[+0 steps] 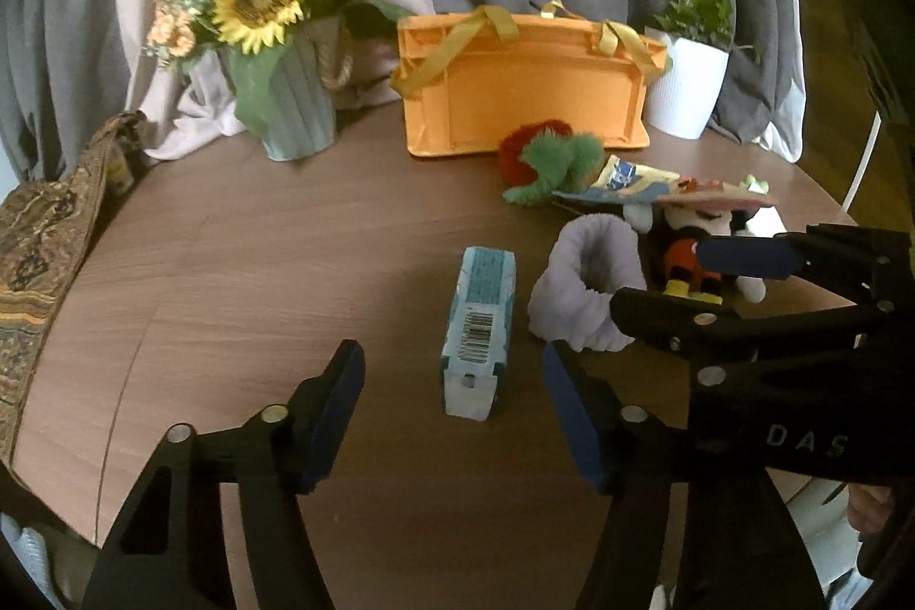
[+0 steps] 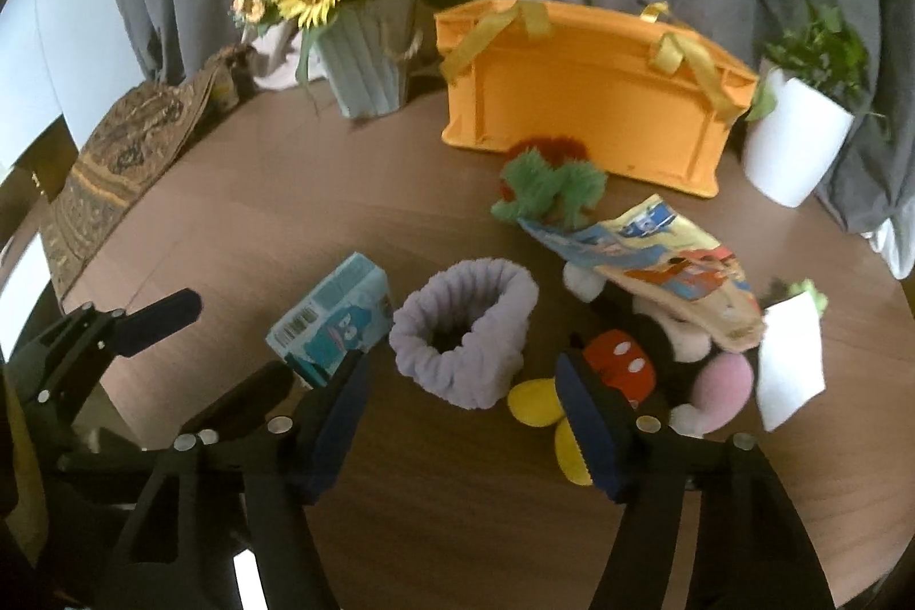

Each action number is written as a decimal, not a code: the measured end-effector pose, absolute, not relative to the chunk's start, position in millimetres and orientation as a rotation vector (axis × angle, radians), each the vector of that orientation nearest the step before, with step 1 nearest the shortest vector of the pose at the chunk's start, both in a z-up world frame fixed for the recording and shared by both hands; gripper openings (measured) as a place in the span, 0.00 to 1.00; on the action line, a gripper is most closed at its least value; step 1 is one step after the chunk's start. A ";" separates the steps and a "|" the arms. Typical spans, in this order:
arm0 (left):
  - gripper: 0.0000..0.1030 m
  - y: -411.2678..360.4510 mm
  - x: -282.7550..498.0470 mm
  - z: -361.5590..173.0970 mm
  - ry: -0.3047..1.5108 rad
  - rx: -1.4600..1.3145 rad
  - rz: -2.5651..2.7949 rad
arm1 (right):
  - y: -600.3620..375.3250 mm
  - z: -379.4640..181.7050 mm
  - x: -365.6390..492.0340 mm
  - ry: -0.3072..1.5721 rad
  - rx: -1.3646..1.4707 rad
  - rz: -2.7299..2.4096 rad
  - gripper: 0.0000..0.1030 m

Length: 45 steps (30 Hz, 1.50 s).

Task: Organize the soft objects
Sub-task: 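Grasp the blue-and-white carton with the left tool while the right tool grasps the lavender scrunchie, then lift and carry the carton and scrunchie with both tools over the orange crate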

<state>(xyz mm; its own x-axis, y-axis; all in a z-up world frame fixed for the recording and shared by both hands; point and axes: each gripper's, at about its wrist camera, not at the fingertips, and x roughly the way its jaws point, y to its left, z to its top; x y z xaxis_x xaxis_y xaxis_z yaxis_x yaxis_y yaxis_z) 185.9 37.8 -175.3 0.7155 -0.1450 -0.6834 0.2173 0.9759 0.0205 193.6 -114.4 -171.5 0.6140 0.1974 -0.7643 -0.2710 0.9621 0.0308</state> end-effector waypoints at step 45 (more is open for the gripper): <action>0.25 60.1 239.2 -115.4 0.705 0.005 -0.380 | -110.6 -135.5 213.1 0.805 0.107 0.134 0.23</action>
<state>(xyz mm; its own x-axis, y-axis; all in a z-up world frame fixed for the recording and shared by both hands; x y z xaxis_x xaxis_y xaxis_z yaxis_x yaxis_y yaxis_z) 239.2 60.1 -115.4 0.6957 -0.3394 -0.6331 0.3424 0.9315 -0.1230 213.1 -110.6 -135.5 0.6853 0.1600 -0.7104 -0.0784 0.9861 0.1465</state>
